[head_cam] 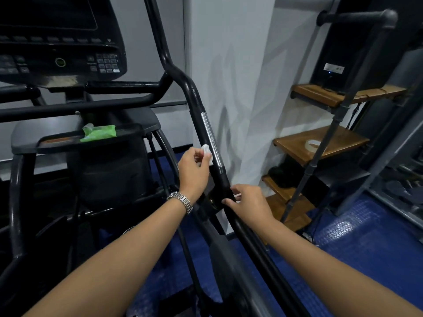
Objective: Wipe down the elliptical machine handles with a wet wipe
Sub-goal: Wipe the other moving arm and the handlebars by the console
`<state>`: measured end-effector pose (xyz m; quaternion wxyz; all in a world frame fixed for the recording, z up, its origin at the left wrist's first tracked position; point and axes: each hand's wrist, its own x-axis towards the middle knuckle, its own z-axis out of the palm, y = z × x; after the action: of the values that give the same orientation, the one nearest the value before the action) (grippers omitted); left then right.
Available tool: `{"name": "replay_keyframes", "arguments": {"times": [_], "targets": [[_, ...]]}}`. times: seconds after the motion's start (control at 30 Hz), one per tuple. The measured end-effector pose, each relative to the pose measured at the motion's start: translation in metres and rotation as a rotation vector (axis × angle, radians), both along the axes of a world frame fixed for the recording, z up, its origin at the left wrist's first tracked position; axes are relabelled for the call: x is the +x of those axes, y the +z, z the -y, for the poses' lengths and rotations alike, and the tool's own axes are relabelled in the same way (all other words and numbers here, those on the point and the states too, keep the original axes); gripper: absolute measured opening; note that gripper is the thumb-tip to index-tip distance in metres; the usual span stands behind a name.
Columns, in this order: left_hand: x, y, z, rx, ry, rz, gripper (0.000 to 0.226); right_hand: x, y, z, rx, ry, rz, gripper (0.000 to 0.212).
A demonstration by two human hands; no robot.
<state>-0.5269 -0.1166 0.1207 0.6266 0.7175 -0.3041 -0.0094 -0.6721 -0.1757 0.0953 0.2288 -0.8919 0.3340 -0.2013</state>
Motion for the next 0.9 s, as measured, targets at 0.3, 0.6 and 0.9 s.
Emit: {"name": "replay_keyframes", "arguments": {"times": [0.3, 0.6, 0.9], "targets": [[0.006, -0.018, 0.000, 0.130, -0.082, 0.212, 0.014, 0.007, -0.001, 0.003, -0.110, -0.012, -0.082, 0.021], [0.017, -0.013, 0.008, 0.097, -0.046, 0.321, 0.010, 0.009, 0.001, 0.008, -0.156, 0.029, -0.104, 0.024], [0.013, -0.004, 0.011, 0.164, 0.014, 0.505, 0.013, 0.009, 0.000, 0.016, -0.090, 0.045, -0.089, 0.029]]}}
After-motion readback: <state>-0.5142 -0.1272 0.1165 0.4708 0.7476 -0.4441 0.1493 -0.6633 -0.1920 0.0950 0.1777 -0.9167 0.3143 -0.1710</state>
